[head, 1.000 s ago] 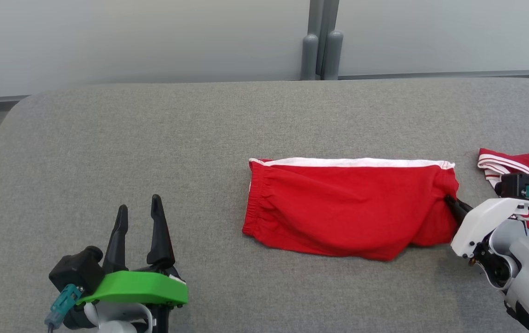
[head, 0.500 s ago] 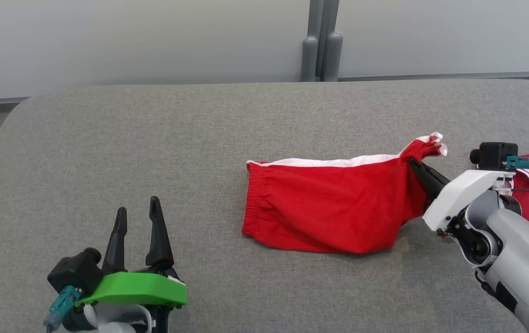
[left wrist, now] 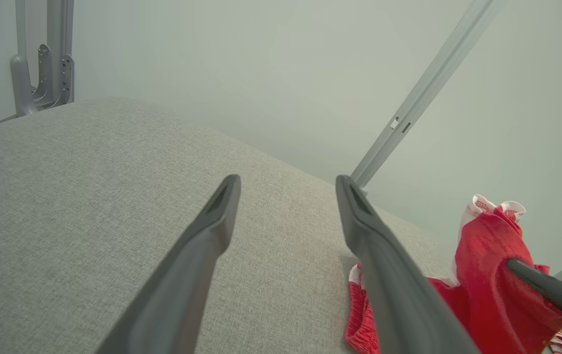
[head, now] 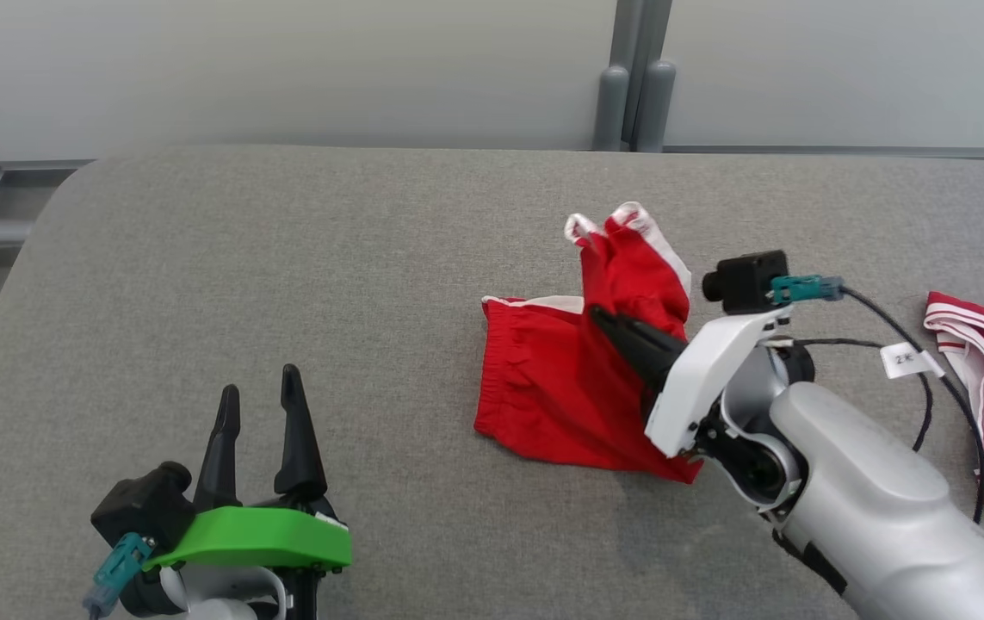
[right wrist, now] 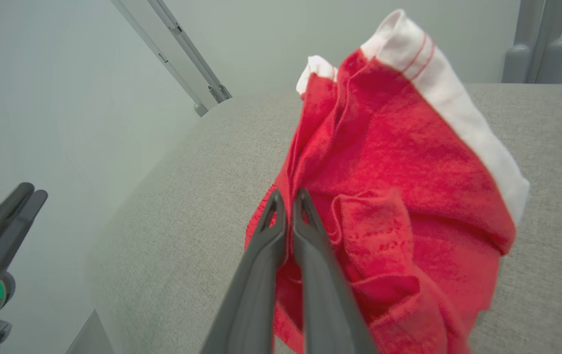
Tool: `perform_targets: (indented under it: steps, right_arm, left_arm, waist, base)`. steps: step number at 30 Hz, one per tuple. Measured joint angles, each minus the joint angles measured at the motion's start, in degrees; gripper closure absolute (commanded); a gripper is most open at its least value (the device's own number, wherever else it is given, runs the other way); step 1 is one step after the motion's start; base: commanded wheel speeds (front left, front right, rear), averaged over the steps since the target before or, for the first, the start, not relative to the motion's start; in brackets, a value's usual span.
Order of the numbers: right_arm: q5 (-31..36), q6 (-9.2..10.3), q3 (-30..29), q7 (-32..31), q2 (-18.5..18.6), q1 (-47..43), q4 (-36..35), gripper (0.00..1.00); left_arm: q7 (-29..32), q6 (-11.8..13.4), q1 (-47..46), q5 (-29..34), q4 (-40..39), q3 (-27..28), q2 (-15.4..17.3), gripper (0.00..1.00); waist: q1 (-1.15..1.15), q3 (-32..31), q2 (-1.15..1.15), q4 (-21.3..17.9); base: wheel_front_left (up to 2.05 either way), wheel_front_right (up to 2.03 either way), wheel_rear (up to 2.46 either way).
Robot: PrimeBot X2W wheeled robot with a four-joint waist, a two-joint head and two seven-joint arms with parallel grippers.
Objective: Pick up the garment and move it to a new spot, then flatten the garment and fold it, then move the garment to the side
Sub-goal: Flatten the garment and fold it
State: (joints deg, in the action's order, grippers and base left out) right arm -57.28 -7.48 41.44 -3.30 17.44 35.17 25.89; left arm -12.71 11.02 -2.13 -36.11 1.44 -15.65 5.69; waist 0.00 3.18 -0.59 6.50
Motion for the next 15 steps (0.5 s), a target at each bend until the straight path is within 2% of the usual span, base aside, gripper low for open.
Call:
perform_targets:
  steps: [9,15]
  right_arm:
    - [5.9,0.00,-1.2,-3.9,-7.9,-2.3,3.2,1.00]
    - [9.5,0.00,-3.2,-3.7,-10.6,-1.3,8.6,1.00]
  left_arm:
    - [-0.5,-0.5,-0.6,-0.2,0.5,-0.4,-0.4,0.00]
    - [-0.8,-0.5,-1.3,-0.3,0.9,-0.6,-0.7,0.00]
  waist:
    - [0.00,1.0,0.00,2.5]
    - [0.00,2.0,0.00,3.5]
  base:
    - [0.00,0.00,0.00]
    - [0.00,0.00,0.00]
